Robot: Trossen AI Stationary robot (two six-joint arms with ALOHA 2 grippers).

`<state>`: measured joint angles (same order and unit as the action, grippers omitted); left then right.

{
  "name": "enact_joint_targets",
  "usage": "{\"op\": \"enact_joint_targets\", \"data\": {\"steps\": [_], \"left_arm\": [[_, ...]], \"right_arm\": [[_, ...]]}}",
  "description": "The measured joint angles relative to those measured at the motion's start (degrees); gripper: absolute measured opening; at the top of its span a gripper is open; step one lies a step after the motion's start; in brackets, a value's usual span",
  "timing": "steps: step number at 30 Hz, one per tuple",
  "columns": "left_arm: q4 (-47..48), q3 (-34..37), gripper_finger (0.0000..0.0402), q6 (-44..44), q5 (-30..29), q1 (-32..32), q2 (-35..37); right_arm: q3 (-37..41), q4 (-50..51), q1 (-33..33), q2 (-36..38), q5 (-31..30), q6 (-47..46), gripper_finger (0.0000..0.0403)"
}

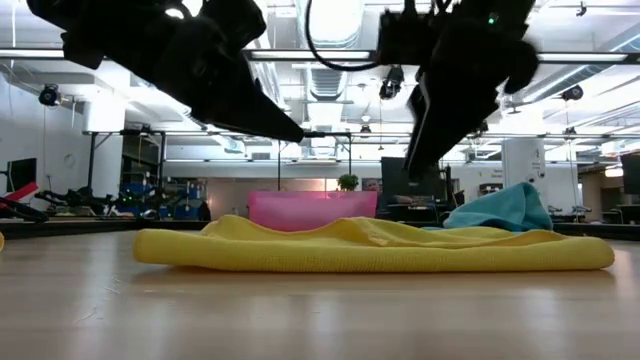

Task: Fold microfiber towels
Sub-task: Fold the top yellow towel

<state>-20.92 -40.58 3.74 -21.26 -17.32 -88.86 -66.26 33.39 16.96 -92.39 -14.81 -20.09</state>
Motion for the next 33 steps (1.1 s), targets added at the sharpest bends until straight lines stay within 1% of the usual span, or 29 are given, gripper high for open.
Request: {"op": "enact_joint_targets", "data": {"steps": [3, 7, 10, 12, 16, 20, 22, 28, 33], "left_arm": [[0.45, 0.09, 0.0138, 0.17, 0.00, 0.00, 0.00], [0.45, 0.09, 0.0138, 0.32, 0.00, 0.00, 0.00], [0.46, 0.09, 0.0138, 0.32, 0.00, 0.00, 0.00], [0.45, 0.09, 0.0138, 0.32, 0.00, 0.00, 0.00], [0.45, 0.09, 0.0138, 0.32, 0.00, 0.00, 0.00], [0.45, 0.09, 0.0138, 0.32, 0.00, 0.00, 0.00], [0.45, 0.09, 0.0138, 0.32, 0.00, 0.00, 0.00], [0.45, 0.09, 0.0138, 0.32, 0.00, 0.00, 0.00], [0.45, 0.09, 0.0138, 0.29, 0.00, 0.00, 0.00]], "right_arm": [[0.77, 3.98, -2.17, 1.98, -3.21, -0.12, 0.0215], [4.73, 4.37, -5.38, 3.50, -2.84, 0.06, 0.0202], [8.77, 4.04, -7.65, 4.05, -0.78, -0.94, 0.0192], [11.62, 1.68, -8.97, 4.35, 1.29, -2.59, 0.0187], [16.96, -5.35, -10.14, 5.09, 7.68, -4.92, 0.0181], [21.29, -13.66, -10.27, 5.17, 10.16, -7.05, 0.0176], [22.86, -18.49, -10.29, 5.17, 12.65, -7.13, 0.0171], [23.48, -27.06, -9.85, 5.30, 17.93, -6.48, 0.0141], [22.29, -28.30, -8.14, 5.30, 18.32, -6.49, 0.0121]]}}
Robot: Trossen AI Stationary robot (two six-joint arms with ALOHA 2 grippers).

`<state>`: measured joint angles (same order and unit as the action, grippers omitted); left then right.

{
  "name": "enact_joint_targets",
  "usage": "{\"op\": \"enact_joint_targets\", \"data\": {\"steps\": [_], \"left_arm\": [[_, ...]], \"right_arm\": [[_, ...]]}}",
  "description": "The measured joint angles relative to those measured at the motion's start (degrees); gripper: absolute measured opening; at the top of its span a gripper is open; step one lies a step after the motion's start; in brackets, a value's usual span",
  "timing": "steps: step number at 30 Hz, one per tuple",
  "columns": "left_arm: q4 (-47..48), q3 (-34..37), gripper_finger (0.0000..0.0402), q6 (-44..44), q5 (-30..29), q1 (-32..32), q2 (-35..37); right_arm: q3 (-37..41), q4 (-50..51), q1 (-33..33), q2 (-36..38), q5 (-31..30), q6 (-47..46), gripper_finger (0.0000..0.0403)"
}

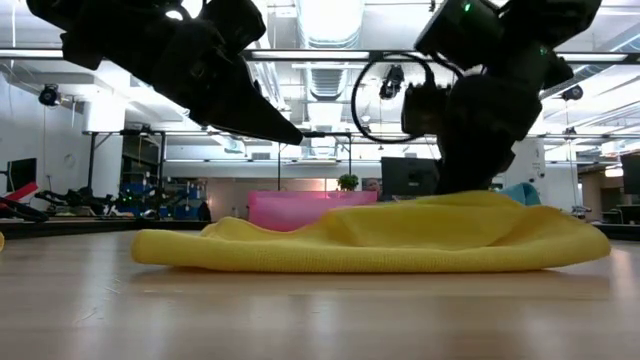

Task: Fold microfiber towels
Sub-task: Fold the top yellow towel

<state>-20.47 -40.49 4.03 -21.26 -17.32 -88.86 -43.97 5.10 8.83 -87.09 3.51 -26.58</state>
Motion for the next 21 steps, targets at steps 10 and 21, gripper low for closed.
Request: {"op": "enact_joint_targets", "data": {"steps": [10, 21], "left_arm": [[0.00, 0.00, 0.0138, 0.02, -0.02, 0.00, -0.02], [-0.04, 0.00, 0.0138, 0.02, -0.04, 0.00, -0.02]], "right_arm": [[-3.98, -0.56, 4.53, 0.00, -0.48, 0.67, 0.0118], [-4.52, -2.03, 7.03, -1.63, -0.51, 0.91, 0.0118]]}}
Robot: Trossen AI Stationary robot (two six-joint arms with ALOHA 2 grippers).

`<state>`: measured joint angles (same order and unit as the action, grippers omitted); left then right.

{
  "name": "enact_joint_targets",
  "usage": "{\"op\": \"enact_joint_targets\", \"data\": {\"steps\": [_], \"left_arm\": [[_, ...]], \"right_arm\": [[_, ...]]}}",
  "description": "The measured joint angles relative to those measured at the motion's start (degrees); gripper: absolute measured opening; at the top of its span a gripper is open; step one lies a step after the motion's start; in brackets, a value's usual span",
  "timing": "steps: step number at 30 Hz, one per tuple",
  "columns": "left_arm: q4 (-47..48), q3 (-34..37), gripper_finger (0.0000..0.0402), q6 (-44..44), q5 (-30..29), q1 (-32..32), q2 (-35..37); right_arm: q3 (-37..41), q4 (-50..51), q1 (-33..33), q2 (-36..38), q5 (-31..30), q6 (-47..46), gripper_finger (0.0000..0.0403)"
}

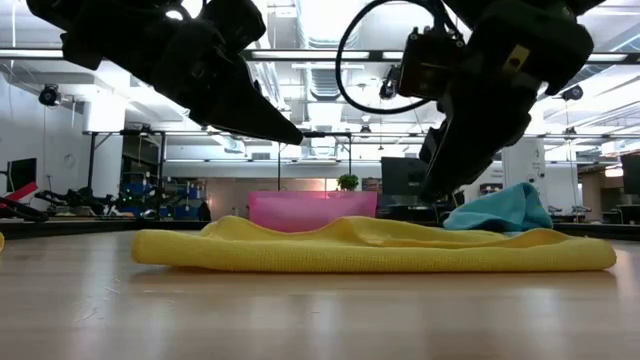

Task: Fold microfiber towels
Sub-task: Fold the top yellow towel

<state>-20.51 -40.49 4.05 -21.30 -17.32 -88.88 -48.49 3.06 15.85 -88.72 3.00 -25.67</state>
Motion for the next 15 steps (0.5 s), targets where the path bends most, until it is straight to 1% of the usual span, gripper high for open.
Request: {"op": "enact_joint_targets", "data": {"steps": [3, 10, 12, 15], "left_arm": [[0.00, 0.00, 0.0138, 0.00, 0.00, 0.00, 0.00], [-0.03, 0.00, 0.0138, 0.00, 0.00, 0.00, 0.00], [-0.03, 0.00, 0.0138, 0.00, -0.10, 0.00, 0.00], [-0.03, 0.00, 0.0138, 0.00, -0.17, 0.00, 0.00]], "right_arm": [[0.00, 3.76, -0.91, 1.33, -1.87, 0.59, 0.0118], [0.00, 16.33, -3.25, 4.16, -13.38, 1.11, 0.0118], [0.04, 18.11, -4.38, 4.18, -14.85, 1.47, 0.0118], [0.19, 17.94, -6.49, 3.53, -15.40, 1.93, 0.0116]]}}
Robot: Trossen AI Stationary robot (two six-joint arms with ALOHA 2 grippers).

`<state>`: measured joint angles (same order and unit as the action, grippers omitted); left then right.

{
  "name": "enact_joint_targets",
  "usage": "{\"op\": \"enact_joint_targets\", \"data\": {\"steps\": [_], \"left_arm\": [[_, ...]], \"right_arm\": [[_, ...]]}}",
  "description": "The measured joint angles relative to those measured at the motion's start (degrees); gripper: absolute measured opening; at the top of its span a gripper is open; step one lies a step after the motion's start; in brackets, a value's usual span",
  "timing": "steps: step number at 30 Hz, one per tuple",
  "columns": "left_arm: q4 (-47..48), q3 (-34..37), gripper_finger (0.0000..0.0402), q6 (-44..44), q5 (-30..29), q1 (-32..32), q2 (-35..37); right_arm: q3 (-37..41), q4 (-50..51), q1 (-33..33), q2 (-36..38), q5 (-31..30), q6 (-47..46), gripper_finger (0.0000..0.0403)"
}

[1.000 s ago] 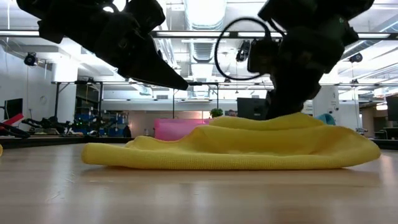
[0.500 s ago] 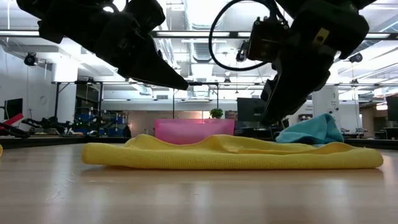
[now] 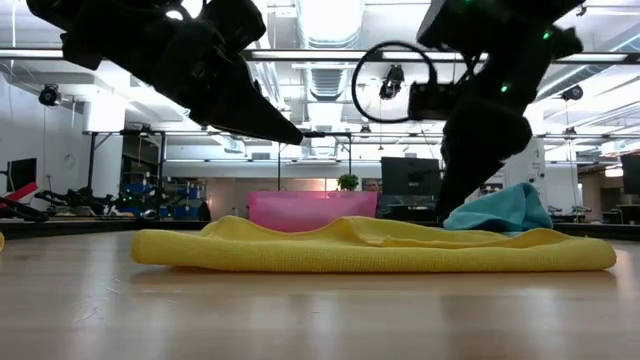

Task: Fold microfiber towels
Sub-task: Fold the top yellow towel

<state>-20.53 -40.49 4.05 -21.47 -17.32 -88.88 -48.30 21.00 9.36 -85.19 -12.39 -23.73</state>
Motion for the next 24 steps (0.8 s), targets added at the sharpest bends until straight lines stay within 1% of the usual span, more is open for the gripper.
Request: {"op": "enact_joint_targets", "data": {"steps": [3, 6, 16, 20, 22, 24], "left_arm": [[0.00, 0.00, 0.0138, 0.00, 0.00, 0.00, 0.00], [0.00, 0.00, 0.0138, 0.00, -0.02, 0.00, 0.00], [0.00, 0.04, 0.0138, 0.00, -0.11, 0.00, 0.00], [0.00, 0.07, 0.0138, 0.00, -0.15, 0.00, 0.00], [0.00, 0.07, 0.0138, 0.00, -0.17, 0.00, 0.00], [0.00, 0.09, 0.0138, -0.01, -0.21, 0.01, 0.00]], "right_arm": [[0.61, -1.30, -1.56, -0.98, 0.02, 1.32, 0.0111], [1.01, -3.23, -2.38, -1.64, 0.28, 1.91, 0.0096], [1.93, -4.42, -2.88, -3.13, 0.36, 2.76, 0.0014], [2.02, -5.65, -2.79, -2.89, 0.62, 2.74, 0.0009], [2.02, -7.84, -2.24, -2.78, 3.40, 3.13, 0.0009], [2.02, -10.96, -1.19, -2.78, 8.01, 3.79, 0.0009]]}}
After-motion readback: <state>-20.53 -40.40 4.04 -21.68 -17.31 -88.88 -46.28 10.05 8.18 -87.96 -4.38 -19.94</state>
